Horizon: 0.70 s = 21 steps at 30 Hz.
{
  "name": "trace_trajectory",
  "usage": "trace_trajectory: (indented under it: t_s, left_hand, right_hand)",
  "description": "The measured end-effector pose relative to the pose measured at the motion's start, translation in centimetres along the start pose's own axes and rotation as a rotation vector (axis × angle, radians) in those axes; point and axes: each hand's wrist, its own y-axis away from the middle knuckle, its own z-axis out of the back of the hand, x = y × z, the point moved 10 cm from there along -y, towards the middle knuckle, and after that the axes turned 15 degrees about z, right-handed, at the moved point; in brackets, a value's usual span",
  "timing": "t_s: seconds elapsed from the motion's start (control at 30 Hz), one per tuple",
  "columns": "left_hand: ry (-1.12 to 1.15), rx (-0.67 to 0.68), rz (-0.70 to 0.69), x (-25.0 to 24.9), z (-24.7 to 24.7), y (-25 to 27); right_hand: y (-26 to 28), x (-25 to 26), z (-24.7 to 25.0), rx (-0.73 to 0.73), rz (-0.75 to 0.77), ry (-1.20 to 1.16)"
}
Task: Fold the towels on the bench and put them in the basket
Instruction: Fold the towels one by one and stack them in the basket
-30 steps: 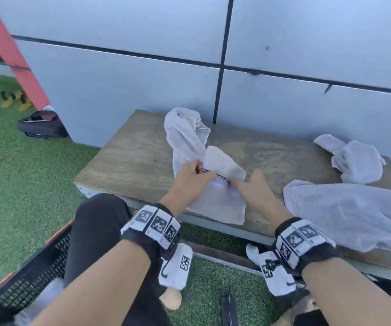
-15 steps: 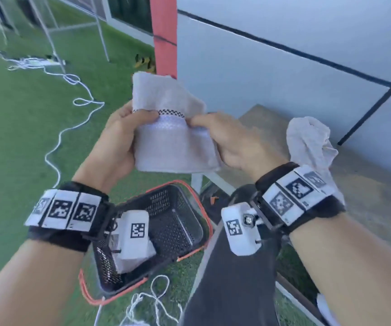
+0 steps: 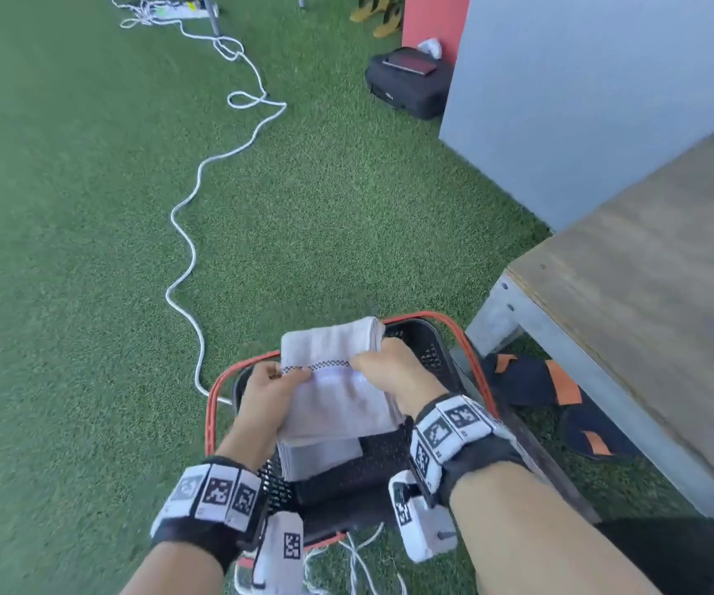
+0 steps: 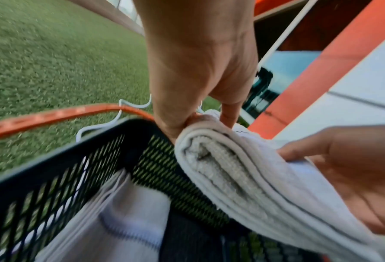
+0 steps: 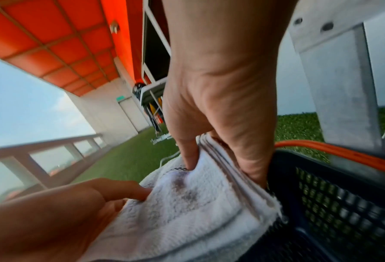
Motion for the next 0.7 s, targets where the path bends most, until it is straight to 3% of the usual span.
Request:
trace_trajectory:
  t_s: [0.13,0.3,0.53,0.7]
  left_hand:
    - [-0.177,-0.072,0.024,4.8,-4.3,-4.0]
    - [-0.387,-0.068,0.055,8.4,-8.8,-7.0]
    - [-0.484,0.031,0.075,8.9,-11.5,-9.3]
    - [-0.600,0.077,0.122,9.7,-12.5,-10.5]
  right_hand:
    - [-1.5,-5.6,0.2,0.022,-0.064,0.179]
    - [-2.2,-10.0,0.7,0.033,-0.148,0.211]
    - [-4.1,-12.4,0.7,-0.011,-0.122,0.232]
    - [-4.7,-14.0,-0.1,0.058,-0.195,0.274]
